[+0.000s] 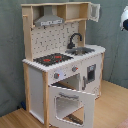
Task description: Play with the kitchen
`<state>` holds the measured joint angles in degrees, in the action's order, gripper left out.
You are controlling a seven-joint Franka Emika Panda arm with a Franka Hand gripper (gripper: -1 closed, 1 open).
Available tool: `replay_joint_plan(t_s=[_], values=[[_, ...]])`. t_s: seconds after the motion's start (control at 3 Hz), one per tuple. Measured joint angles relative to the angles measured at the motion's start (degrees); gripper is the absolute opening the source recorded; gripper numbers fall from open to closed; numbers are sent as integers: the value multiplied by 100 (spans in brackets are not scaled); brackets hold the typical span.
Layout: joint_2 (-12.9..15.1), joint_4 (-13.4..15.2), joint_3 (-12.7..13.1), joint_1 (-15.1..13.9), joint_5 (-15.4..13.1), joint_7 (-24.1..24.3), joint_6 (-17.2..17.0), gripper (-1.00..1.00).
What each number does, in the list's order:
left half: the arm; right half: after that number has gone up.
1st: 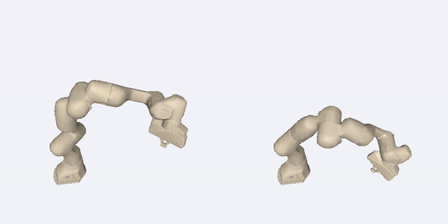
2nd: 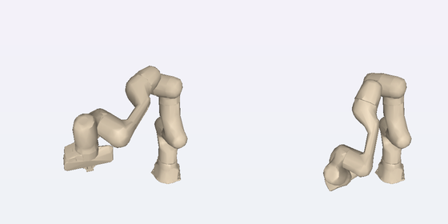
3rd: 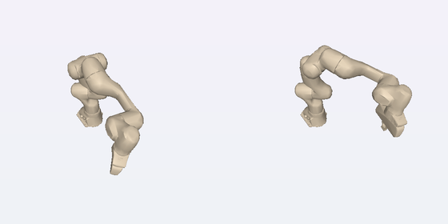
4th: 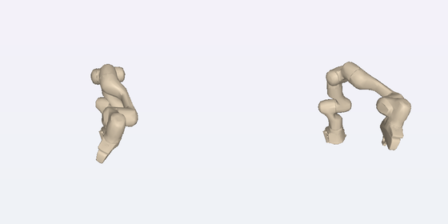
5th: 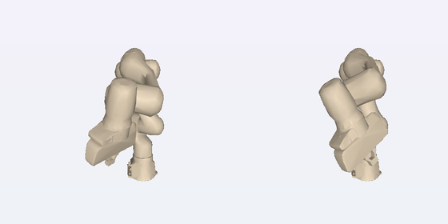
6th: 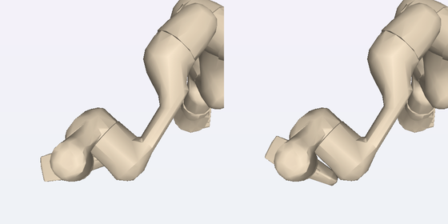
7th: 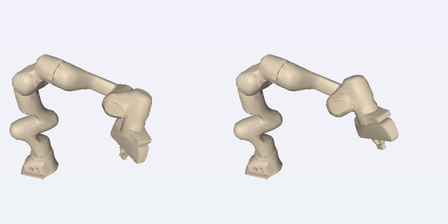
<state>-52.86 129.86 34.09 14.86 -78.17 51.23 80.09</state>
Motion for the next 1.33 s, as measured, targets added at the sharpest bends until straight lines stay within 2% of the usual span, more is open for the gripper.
replay_joint_plan(t_s=[0.67,1.0,1.33], values=[[-281,383,-745,202,-14,254,1046,100],[-438,535,-1028,206,-15,253,1614,100],[-467,566,-1087,206,-15,250,1748,100]])
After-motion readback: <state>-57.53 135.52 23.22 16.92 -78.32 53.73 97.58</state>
